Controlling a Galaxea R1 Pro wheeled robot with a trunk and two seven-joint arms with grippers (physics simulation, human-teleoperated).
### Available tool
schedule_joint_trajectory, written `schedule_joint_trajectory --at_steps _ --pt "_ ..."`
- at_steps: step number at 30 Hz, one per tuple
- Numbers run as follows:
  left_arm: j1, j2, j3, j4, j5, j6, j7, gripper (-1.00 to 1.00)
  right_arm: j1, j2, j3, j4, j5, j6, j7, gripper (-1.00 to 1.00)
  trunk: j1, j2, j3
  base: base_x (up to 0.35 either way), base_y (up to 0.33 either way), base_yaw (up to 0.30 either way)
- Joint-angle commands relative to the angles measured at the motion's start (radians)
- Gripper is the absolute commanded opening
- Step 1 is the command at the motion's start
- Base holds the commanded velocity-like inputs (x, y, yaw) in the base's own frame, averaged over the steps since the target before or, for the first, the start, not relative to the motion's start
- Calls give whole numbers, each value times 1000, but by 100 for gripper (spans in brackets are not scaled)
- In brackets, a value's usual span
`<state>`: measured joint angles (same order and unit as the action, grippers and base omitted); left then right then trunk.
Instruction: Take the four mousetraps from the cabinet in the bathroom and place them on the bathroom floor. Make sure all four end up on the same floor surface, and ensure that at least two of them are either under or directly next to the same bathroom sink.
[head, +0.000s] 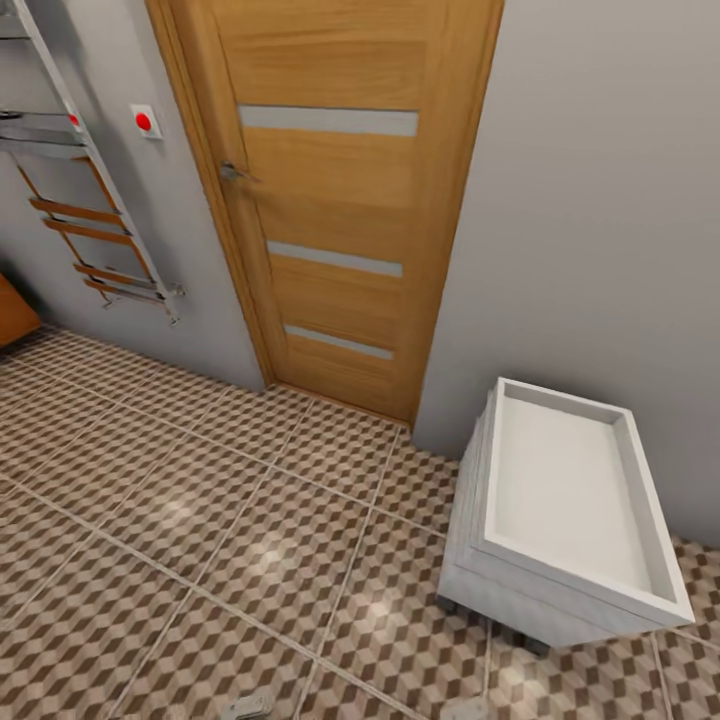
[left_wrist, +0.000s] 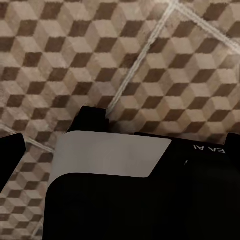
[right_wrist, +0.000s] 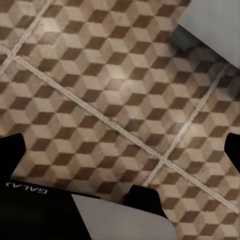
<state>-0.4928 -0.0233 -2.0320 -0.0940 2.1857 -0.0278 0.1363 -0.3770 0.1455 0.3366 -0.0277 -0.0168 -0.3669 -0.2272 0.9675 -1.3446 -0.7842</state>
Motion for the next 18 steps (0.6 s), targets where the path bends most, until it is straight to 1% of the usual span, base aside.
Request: schedule_joint_trajectory --at_steps 1,18 --pt "-1 0 -8 -3 6 -3 6 100 0 0 7 1 -2 -2 -6 100 0 0 -1 0 0 287" --pt "-1 0 -8 -4 6 -3 6 100 0 0 8 1 -2 -2 -6 100 0 0 -1 0 0 287"
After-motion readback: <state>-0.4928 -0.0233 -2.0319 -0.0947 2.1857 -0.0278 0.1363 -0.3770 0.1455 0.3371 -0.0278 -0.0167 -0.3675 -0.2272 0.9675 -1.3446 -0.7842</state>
